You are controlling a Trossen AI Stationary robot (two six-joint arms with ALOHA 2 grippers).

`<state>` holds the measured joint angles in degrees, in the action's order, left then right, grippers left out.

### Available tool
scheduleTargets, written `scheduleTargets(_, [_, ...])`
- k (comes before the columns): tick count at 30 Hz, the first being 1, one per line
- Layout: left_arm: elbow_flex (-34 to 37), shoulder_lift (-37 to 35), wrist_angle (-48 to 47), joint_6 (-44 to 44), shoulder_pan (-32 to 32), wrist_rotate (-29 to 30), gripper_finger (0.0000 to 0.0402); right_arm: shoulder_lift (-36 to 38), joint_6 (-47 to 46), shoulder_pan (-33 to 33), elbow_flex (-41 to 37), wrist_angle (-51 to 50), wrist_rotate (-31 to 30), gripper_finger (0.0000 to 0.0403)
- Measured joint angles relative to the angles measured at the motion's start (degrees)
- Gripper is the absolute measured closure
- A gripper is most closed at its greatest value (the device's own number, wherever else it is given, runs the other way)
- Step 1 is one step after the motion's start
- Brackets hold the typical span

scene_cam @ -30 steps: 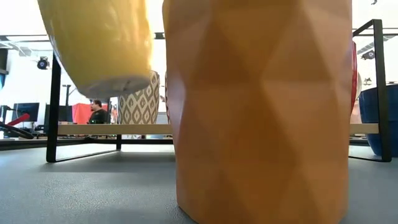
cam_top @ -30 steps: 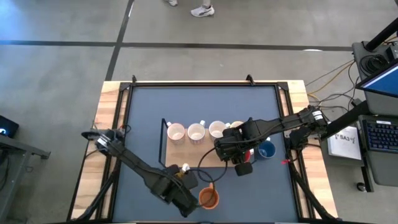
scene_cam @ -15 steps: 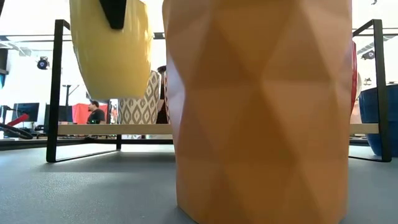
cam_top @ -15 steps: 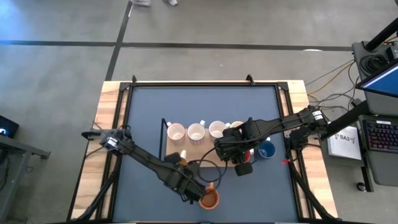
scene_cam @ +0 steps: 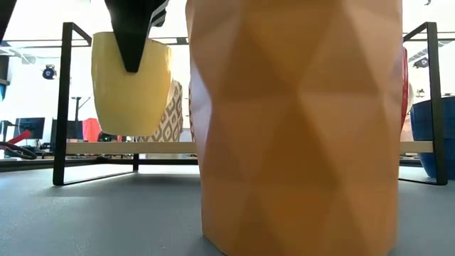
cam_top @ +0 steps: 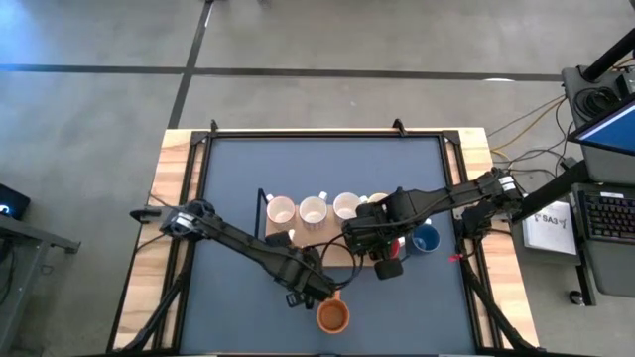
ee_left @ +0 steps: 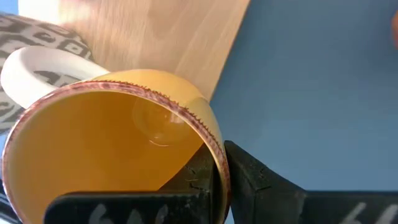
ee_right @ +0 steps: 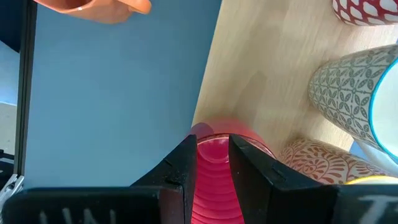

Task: Place coffee mugs
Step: Put the yellow mug on the shelf

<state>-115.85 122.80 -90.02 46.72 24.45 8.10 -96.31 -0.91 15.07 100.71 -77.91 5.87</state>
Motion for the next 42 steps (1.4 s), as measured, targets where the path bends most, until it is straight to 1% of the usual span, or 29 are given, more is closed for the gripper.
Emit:
scheduleTargets(8, [1.24,-0.44,0.7,-1.05,-0.37,0.36,0.0393,0.0,0.92,0.0,0.0,0.14,0.02,0.0326])
scheduleTargets(14, [1.24,-0.48,1.13,-1.68,-0.48,0.4,0.0381,0.0,1.2,0.0,0.0,0.25,0.0,0.032])
scheduleTargets(20, [1.24,-0.48,1.44,-2.18,-0.52,0.44,0.0378,-0.04,6.0,-0.1,0.0,0.64,0.03,0.0314])
scheduleTargets(32, [1.24,-0.61,2.66,-2.99,-0.94,0.63,0.0378,-0.13,6.99,-0.11,0.0,0.93,0.04,0.0328])
scheduleTargets(38, [1.79,-3.03,3.26,-4.22,-1.44,2.32,0.0377,-0.13,7.0,-0.11,0.0,1.93,0.04,0.0321])
scheduleTargets(42, [5.21,-5.64,4.13,-2.57,-1.88,2.38,0.0377,-0.13,6.98,-0.11,0.0,3.81,0.05,0.0317])
